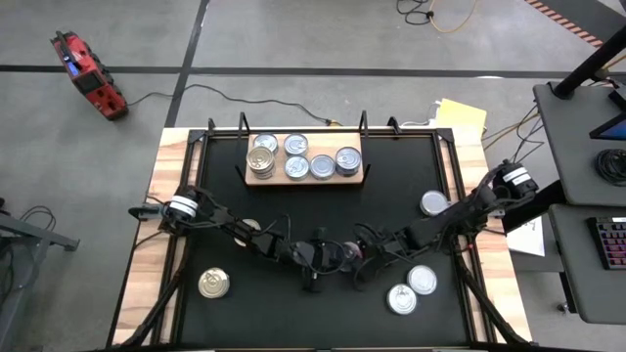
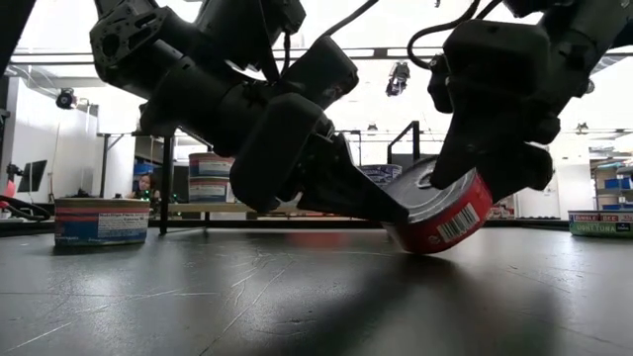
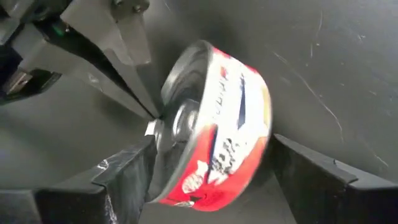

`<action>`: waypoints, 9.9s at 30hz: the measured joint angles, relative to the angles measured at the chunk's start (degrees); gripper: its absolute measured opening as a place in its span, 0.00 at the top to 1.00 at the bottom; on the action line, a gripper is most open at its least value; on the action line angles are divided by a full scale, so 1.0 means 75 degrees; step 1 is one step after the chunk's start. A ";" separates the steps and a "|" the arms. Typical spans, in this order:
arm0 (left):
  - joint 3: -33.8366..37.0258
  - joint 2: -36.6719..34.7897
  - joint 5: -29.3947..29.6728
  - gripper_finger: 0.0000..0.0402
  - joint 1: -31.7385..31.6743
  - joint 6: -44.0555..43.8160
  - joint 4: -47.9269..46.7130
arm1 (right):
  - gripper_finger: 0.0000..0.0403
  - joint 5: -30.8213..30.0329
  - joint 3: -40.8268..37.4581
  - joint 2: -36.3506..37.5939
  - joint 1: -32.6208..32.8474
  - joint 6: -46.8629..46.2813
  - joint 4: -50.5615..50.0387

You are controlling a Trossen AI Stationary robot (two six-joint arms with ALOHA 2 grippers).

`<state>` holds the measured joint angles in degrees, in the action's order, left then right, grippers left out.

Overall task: Stack canned seafood by type on shelf
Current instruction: Put the red tuna can on the shelf

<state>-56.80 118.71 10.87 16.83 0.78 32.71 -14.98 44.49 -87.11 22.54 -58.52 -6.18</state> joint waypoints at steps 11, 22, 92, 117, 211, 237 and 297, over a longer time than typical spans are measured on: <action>0.0012 0.0019 0.0000 1.00 0.0054 -0.0002 -0.0102 | 0.40 -0.0199 -0.0003 -0.0097 -0.0078 0.0466 0.0218; 0.0006 -0.0178 0.0019 1.00 0.0151 0.0140 -0.0154 | 0.68 -0.0232 0.0100 -0.0013 -0.0078 0.1219 0.0239; 0.5587 -0.8550 0.4164 1.00 0.0730 0.3814 0.1165 | 0.68 0.1994 1.0392 -0.4263 -0.7379 0.5730 -0.6781; 0.5794 -0.8551 0.4201 1.00 0.0730 0.4041 0.1421 | 0.68 0.2197 0.9980 -0.4401 -0.7443 0.5356 -0.7383; 0.5785 -0.8483 0.3602 1.00 0.0852 0.1961 0.0623 | 0.60 0.2396 0.9401 -0.4410 -0.7446 0.5678 -0.6209; 0.5782 -0.8483 0.3602 1.00 0.0852 0.1788 0.0594 | 0.66 0.2833 0.9312 -0.2851 -0.7084 0.5885 -0.6118; 0.4663 -0.4746 0.1491 0.34 0.0806 0.0214 0.4588 | 0.65 0.1582 -0.0201 0.1209 -0.1262 0.7337 0.4674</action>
<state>-21.82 83.11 22.06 22.87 2.38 67.13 -3.11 42.98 -78.04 13.08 -3.49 28.87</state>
